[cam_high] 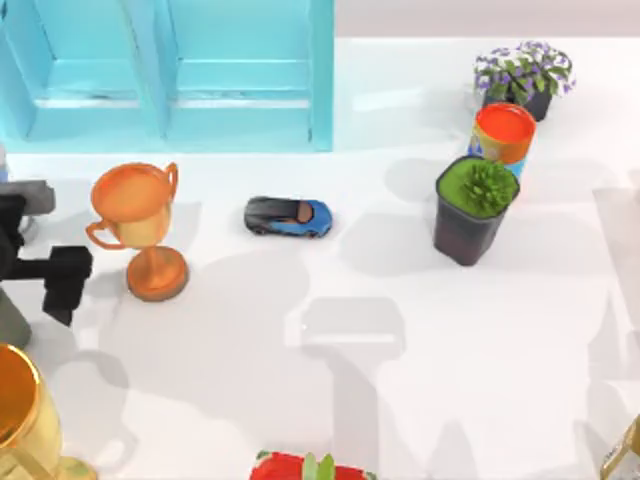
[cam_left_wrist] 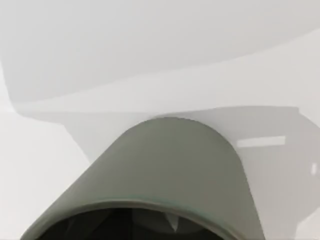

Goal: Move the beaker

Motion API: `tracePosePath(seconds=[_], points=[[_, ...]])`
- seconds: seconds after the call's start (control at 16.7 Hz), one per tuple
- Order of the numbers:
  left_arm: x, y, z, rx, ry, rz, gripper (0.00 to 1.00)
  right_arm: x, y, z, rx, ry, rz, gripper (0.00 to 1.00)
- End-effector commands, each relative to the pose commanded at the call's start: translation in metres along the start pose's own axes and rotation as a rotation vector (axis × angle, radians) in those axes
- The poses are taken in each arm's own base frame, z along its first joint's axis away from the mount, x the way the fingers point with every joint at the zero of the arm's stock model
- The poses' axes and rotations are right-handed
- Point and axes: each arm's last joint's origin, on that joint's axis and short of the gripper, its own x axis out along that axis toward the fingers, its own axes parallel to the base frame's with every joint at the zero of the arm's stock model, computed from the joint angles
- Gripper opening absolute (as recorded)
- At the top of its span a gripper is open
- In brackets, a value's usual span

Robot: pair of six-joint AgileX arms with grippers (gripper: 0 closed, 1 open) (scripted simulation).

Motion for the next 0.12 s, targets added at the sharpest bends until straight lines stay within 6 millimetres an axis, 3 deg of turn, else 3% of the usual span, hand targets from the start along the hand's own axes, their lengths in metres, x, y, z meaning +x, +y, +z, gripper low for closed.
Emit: tracePosePath(seconds=[0.12], points=[[0.0, 0.0, 0.0, 0.0, 0.0, 0.0, 1.0, 0.0, 0.0, 0.0, 0.0, 0.0, 0.0, 1.0]])
